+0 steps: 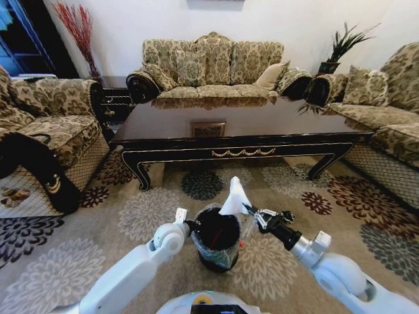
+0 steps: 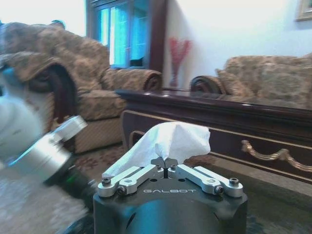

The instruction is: Move to the front of the table and pick up the trash from the floor, then place it into the trash bin.

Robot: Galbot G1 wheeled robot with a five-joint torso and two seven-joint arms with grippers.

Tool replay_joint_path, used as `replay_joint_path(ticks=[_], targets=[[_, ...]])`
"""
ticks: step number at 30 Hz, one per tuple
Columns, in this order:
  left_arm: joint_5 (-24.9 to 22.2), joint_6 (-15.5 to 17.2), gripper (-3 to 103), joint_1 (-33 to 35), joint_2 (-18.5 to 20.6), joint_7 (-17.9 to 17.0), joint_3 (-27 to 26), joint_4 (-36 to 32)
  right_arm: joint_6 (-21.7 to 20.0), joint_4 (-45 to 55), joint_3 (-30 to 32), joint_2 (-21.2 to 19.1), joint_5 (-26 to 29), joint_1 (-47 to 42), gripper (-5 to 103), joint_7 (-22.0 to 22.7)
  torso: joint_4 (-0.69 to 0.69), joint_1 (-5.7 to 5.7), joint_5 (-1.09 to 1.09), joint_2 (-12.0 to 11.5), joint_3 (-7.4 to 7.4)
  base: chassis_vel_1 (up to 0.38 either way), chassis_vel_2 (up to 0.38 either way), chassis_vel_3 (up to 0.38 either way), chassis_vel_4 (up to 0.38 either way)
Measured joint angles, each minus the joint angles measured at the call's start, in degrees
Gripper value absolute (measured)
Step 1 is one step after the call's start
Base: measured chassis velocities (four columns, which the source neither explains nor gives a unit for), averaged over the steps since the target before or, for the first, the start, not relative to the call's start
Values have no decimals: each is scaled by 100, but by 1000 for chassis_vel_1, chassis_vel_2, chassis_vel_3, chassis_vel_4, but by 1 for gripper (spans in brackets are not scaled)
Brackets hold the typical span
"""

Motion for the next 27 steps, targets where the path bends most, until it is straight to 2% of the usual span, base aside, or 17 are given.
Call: replay_joint_path(ticks=[7, 12, 16, 18, 20, 21, 24, 26, 27], targets=[[-208, 0, 3, -434, 69, -40, 277, -47, 120, -207, -183, -84, -563, 40, 0, -74, 0, 0, 1, 0, 0, 0, 0, 0, 0], [-254, 0, 3, -502, 48, -98, 368, -58, 148, -284, -247, -124, -784, 91, -1, -131, 0, 0, 1, 0, 0, 0, 0, 0, 0], [-208, 0, 3, -491, -24, -135, 458, -39, 166, -295, -203, -117, -915, -66, 20, -190, 0, 0, 0, 0, 0, 0, 0, 0, 0], [-204, 0, 3, -487, -36, -144, 472, -38, 173, -293, -186, -117, -915, -107, 20, -205, 0, 0, 0, 0, 0, 0, 0, 0, 0], [-197, 0, 3, -466, -77, -185, 497, -42, 212, -293, -153, -123, -935, -213, 31, -271, -1, 0, 0, 0, 0, 0, 0, 0, 0], [-197, 0, 3, -466, -77, -185, 497, -42, 212, -293, -153, -123, -935, -213, 31, -271, -1, 0, 0, 0, 0, 0, 0, 0, 0], [-168, 0, 3, -407, -78, -219, 499, -71, 232, -306, -165, -129, -945, -223, 47, -320, 0, 0, 0, 0, 0, 0, 0, 0, 0], [-167, 0, 3, -397, -66, -219, 498, -79, 232, -305, -169, -127, -940, -220, 47, -320, 0, 0, 0, 0, 0, 0, 0, 0, 0], [-163, 0, 3, -371, -30, -218, 481, -96, 232, -299, -179, -116, -928, -214, 58, -320, 0, 0, 0, 0, 0, 0, 0, 0, 0]])
